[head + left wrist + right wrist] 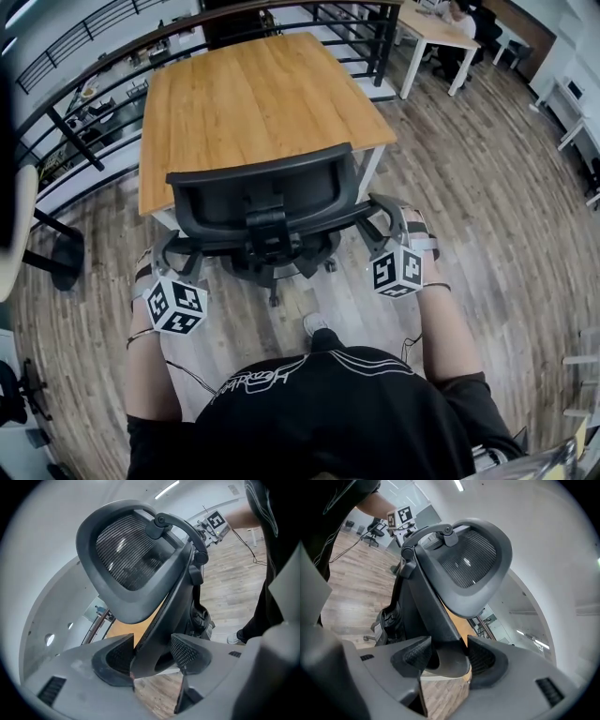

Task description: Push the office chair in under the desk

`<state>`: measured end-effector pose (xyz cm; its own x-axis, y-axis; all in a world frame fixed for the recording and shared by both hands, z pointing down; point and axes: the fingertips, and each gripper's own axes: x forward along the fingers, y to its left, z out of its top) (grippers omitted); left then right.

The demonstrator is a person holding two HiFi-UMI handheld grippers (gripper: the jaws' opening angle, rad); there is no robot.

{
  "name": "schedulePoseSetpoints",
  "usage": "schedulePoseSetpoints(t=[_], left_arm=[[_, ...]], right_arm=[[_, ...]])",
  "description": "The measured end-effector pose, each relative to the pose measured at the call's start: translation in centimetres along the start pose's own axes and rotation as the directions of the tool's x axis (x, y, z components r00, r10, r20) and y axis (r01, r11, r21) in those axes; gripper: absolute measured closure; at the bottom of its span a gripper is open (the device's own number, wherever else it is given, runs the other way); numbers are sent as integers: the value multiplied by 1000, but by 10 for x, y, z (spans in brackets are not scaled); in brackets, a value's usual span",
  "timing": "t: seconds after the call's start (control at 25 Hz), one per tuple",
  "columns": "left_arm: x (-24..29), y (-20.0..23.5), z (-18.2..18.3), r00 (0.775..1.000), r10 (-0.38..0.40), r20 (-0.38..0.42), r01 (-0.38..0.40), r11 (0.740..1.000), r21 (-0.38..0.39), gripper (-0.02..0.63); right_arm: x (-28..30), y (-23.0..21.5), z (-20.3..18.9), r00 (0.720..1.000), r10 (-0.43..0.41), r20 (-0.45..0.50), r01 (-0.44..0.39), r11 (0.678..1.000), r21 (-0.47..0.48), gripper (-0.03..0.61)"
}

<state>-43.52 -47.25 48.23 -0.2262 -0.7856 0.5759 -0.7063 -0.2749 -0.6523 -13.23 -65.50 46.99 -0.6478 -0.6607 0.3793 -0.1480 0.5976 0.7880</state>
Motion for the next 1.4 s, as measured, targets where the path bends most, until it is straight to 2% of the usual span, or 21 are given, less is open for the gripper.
schedulePoseSetpoints(t=[0.12, 0.44, 0.68, 0.84, 1.4], left_arm=[[34, 28, 6, 1000, 2, -12, -2, 1000, -5, 376], [71, 58, 10, 999, 25, -35, -25, 999, -23, 376], [122, 109, 29, 998, 27, -53, -28, 999, -25, 376], [142, 110, 22, 998, 37, -59, -40, 999, -37, 376], [147, 108, 18, 994, 81, -73, -85, 995, -57, 376]], right_arm=[[39, -20, 2, 1000, -5, 5, 5, 1000, 2, 324], [89, -45, 4, 1000, 3, 28, -3, 1000, -10, 325], [152, -89, 6, 999, 11, 36, -11, 1000, -5, 325], [173, -85, 3, 999, 14, 49, -13, 1000, -13, 325], [184, -85, 3, 996, 10, 86, -8, 1000, -28, 325]])
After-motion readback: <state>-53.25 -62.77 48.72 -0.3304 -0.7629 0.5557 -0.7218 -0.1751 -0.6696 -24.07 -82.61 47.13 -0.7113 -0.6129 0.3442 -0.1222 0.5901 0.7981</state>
